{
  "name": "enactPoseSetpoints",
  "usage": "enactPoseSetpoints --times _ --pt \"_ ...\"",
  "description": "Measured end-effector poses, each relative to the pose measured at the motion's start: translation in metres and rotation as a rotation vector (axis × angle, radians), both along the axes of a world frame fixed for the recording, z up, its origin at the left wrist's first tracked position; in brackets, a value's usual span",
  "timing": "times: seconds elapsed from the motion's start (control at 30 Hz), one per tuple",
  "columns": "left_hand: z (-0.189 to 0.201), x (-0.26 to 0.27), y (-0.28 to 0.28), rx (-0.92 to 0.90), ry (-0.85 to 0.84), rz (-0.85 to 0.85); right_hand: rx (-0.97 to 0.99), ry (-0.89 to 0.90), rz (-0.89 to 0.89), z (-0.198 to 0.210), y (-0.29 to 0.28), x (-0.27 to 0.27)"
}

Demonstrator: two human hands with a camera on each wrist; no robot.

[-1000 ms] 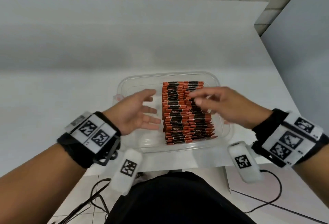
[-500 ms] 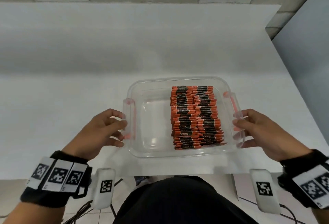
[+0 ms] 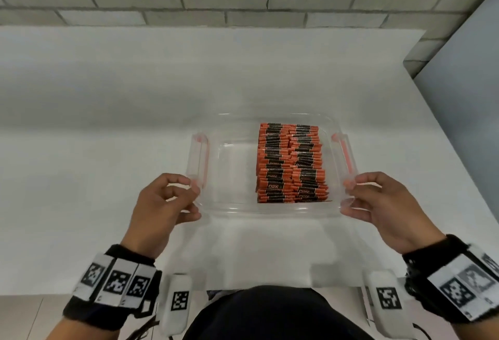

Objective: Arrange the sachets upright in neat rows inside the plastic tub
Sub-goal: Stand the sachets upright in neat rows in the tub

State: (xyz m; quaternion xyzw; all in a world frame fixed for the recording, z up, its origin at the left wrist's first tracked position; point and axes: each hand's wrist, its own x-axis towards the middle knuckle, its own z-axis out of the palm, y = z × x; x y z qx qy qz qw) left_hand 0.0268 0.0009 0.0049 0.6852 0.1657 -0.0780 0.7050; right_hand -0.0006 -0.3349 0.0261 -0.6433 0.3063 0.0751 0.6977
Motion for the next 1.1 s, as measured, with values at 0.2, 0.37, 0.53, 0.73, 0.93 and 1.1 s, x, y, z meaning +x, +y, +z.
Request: enactPoseSetpoints --times 0.2,0.37,0.53,0.73,0.93,1.1 --pt "-0.008 0.038 -0.02 -0.016 -0.118 0.111 0.069 -0.137 -0.142 -0.008 0.002 0.048" --pt "-0.013 0.098 -0.03 0.001 -0.165 0.144 0.089 -0.165 -0.176 -0.011 0.002 0.1" --pt "-0.02 0.155 -0.036 0.03 -0.164 0.128 0.031 -0.146 -0.189 -0.01 -0.002 0.154" --pt "-0.02 0.201 -0.041 0.099 -0.152 0.121 -0.043 -0.138 -0.199 -0.012 -0.005 0.201" --pt "-0.019 0.228 -0.047 0.123 -0.144 0.135 -0.097 -0.107 -0.208 -0.015 -0.008 0.23" --pt "-0.019 0.246 -0.051 0.179 -0.137 0.133 -0.112 -0.114 -0.225 -0.014 -0.009 0.244"
